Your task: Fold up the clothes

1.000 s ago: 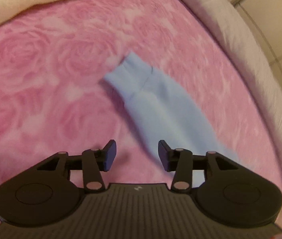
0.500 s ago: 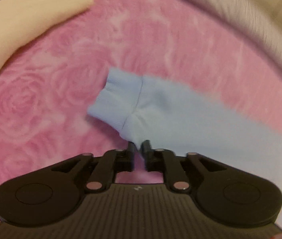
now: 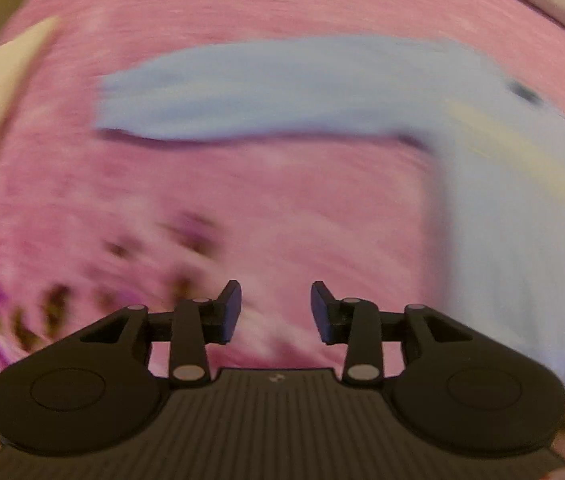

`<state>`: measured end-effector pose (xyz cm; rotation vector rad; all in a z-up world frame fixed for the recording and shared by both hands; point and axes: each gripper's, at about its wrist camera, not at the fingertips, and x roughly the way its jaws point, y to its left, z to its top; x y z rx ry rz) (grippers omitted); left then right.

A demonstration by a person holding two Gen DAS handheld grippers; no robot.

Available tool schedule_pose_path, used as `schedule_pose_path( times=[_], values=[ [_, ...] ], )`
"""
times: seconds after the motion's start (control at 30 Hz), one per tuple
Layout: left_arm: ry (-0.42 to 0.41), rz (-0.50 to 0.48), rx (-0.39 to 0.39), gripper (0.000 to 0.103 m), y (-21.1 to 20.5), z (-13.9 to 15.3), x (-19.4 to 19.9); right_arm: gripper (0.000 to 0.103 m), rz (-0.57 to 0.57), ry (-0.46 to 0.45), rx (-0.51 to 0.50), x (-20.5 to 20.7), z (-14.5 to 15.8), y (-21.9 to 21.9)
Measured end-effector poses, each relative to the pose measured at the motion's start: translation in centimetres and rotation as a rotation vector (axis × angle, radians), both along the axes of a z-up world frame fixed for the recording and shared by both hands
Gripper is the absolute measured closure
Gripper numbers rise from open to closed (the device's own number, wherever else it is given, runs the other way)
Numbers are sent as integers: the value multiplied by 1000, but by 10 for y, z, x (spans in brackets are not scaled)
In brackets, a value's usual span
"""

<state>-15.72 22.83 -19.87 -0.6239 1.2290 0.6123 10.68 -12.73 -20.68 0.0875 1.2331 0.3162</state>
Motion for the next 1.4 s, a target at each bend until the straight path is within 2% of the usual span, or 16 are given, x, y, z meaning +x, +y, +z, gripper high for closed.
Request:
schedule_pose_path(
  times=[0.1, 0.23, 0.3, 0.5, 0.67, 0.8, 0.97, 1.13, 1.4],
  values=[
    [-62, -105, -53, 64, -56, 26, 23, 21, 108, -38, -38, -13, 23, -2],
    [-74, -190, 27, 60, -109, 55, 46, 19, 228, -71, -81, -24, 47, -11],
    [-69, -182, 74, 56, -132, 67, 51, 19, 288, -88, -103, -29, 58, -16],
    [-92, -148, 158, 51, -187, 103, 61, 18, 358, -42, -96, -28, 75, -51],
    [-137, -123, 187, 48, -222, 121, 66, 16, 409, -57, -63, -21, 97, -70],
    [-169, -152, 202, 47, -232, 137, 67, 16, 399, -69, -23, -24, 117, -77],
    [-190, -228, 246, 41, -223, 152, 62, 15, 359, -91, -7, -46, 134, -78],
    [-173, -279, 279, 41, -207, 157, 35, 15, 304, -61, 6, -82, 137, -66],
    [-161, -333, 269, 41, -192, 150, -18, 15, 255, -47, -17, -145, 131, -48]
  ],
)
